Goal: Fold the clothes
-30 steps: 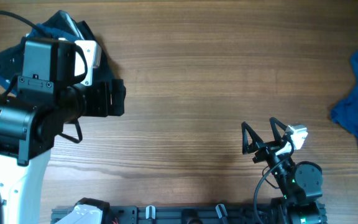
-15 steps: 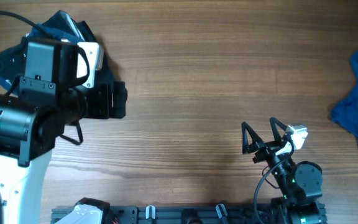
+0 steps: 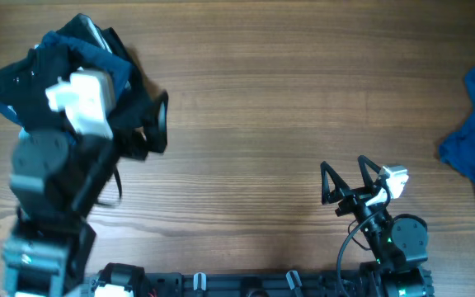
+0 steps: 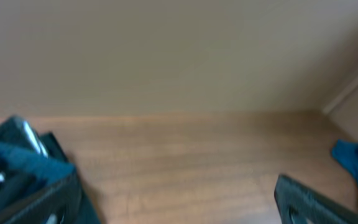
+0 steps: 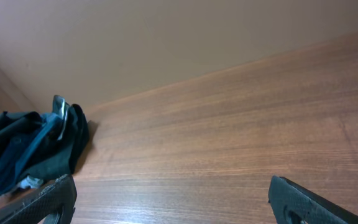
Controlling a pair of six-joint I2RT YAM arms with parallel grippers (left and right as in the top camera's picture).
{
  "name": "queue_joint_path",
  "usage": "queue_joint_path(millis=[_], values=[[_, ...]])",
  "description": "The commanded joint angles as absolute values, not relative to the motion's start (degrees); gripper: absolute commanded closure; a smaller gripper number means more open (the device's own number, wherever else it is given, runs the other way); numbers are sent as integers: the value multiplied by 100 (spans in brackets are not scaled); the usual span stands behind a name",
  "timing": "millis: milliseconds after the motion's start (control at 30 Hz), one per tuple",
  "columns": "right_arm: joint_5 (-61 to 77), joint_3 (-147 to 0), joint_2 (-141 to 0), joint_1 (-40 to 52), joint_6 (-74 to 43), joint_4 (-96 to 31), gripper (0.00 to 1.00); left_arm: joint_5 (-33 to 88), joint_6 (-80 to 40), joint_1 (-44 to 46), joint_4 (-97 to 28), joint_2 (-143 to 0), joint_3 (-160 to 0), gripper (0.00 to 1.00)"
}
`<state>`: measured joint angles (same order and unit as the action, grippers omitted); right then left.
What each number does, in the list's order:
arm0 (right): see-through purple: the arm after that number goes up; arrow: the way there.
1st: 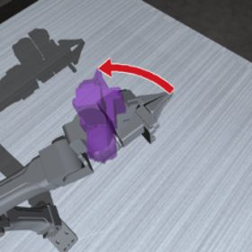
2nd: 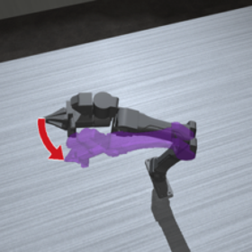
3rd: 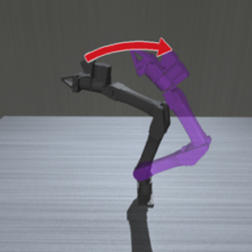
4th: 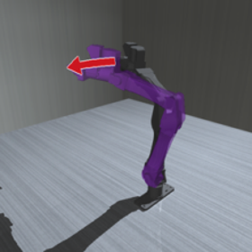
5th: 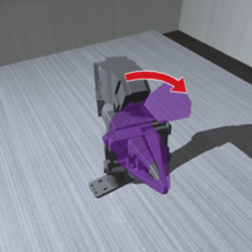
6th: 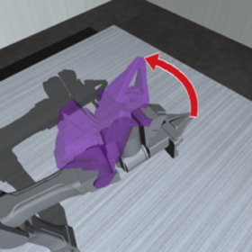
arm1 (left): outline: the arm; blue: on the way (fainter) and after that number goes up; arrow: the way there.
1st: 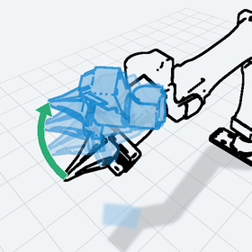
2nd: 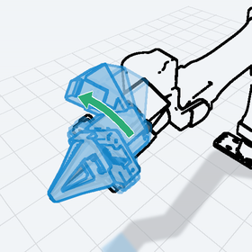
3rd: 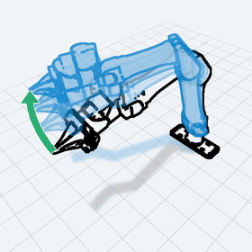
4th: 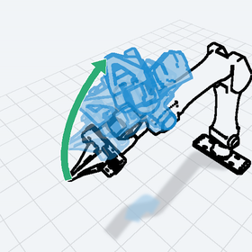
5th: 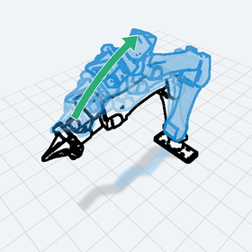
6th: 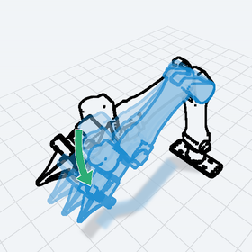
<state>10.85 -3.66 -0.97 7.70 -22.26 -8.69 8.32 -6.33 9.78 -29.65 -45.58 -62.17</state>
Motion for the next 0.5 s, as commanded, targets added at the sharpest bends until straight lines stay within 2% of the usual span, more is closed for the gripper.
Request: queue_joint_path(millis=[0,300,467], values=[[1009,-399,-27,779,-2265,-838,0,961,-648,906,-2093,-3481,-4799,0],[1009,-399,-27,779,-2268,-840,0,939,-646,429,-2290,-871,-3129,0],[1009,-399,-27,779,-2265,-838,0,941,-648,395,-1931,-60,-2193,0]])
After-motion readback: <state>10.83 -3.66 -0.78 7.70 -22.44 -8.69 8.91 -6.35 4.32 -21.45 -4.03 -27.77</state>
